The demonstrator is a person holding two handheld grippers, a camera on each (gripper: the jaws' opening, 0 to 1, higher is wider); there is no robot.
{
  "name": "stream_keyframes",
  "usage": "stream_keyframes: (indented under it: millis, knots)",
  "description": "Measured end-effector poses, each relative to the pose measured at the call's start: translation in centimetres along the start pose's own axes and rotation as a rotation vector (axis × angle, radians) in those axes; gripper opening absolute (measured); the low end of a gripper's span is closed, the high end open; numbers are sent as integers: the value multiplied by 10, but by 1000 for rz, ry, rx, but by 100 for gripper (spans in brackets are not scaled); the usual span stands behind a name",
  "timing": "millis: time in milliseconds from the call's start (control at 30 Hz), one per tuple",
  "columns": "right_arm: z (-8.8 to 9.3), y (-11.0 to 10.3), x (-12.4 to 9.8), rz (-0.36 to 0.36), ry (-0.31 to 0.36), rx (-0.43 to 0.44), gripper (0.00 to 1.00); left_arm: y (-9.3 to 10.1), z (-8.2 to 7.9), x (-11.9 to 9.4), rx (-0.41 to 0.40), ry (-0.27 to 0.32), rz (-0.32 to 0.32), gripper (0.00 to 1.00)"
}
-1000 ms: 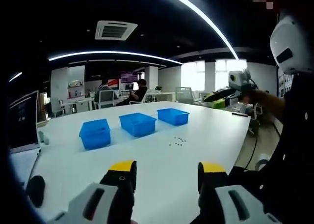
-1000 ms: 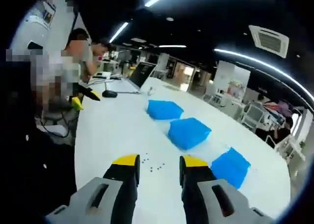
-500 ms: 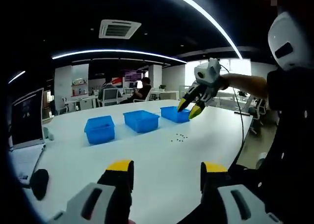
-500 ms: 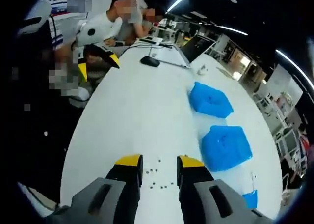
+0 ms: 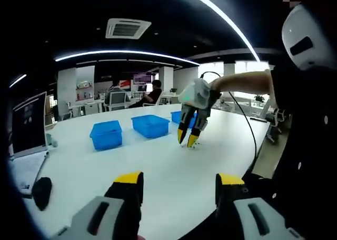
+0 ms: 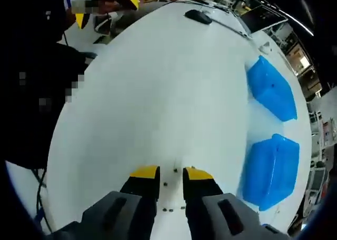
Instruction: Pick up the resistors one by one and place each resistor into its matching bin, sorting the parts by color and model until every resistor is separated into the correct bin for its type
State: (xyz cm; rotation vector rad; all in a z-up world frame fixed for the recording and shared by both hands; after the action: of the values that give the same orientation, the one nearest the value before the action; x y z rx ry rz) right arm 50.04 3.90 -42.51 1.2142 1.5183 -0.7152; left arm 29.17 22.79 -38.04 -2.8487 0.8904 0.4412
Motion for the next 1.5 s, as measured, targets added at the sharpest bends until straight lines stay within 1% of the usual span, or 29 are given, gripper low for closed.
stream_keyframes:
  millis: [200, 300, 400, 600, 833, 967, 1033, 1133, 1233, 1300, 1433, 1467, 1500]
  knots:
    - [3, 4, 2, -32, -13, 13, 14, -1, 5, 0, -7, -13, 2, 56]
    - [4, 5, 2, -35, -19, 16, 11, -1, 7, 1, -6, -22, 2, 56]
    - [5, 5, 3, -66, -19, 39, 6, -1, 8, 1, -6, -30, 4, 56]
    - [5, 7, 3, -96, -15, 82, 5, 3, 7, 2, 1, -37, 10, 56]
    - [6, 2, 2, -78, -13, 51, 5, 5, 4, 0, 2, -24, 12, 56]
    - [4, 1, -9, -52, 27, 65, 5, 7, 3, 0, 6, -21, 18, 56]
    - [5, 0, -19, -28, 64, 87, 5, 6, 1, 0, 10, -15, 18, 56]
    - [11, -10, -41, -12, 157, 164, 5, 5, -2, 2, 12, -3, 18, 56]
    - [25, -16, -64, 58, 257, 255, 5, 3, -7, 4, 18, 22, 19, 56]
    - [37, -23, -80, 105, 339, 341, 5, 3, -10, 7, 19, 34, 26, 56]
    - [64, -39, -105, 242, 458, 463, 5, 1, -13, 12, 27, 39, 36, 56]
    - [73, -45, -112, 309, 498, 503, 5, 1, -14, 13, 28, 42, 38, 56]
    - [80, -50, -117, 357, 535, 551, 5, 0, -15, 14, 28, 46, 40, 56]
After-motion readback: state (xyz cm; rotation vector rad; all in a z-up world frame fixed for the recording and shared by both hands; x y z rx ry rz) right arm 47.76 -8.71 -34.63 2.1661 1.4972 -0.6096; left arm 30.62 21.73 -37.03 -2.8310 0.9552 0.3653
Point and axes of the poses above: the point that each gripper's makers call its tool centre point, and the gripper's own axes: x roughly forward along the fingers, y roughly to its right, z roughly out of its underside, the point moved 6 cm from there along -x, roughly backward along the fingers, and after that the axes turned 4 degrees about x, right-handed, at the moved point
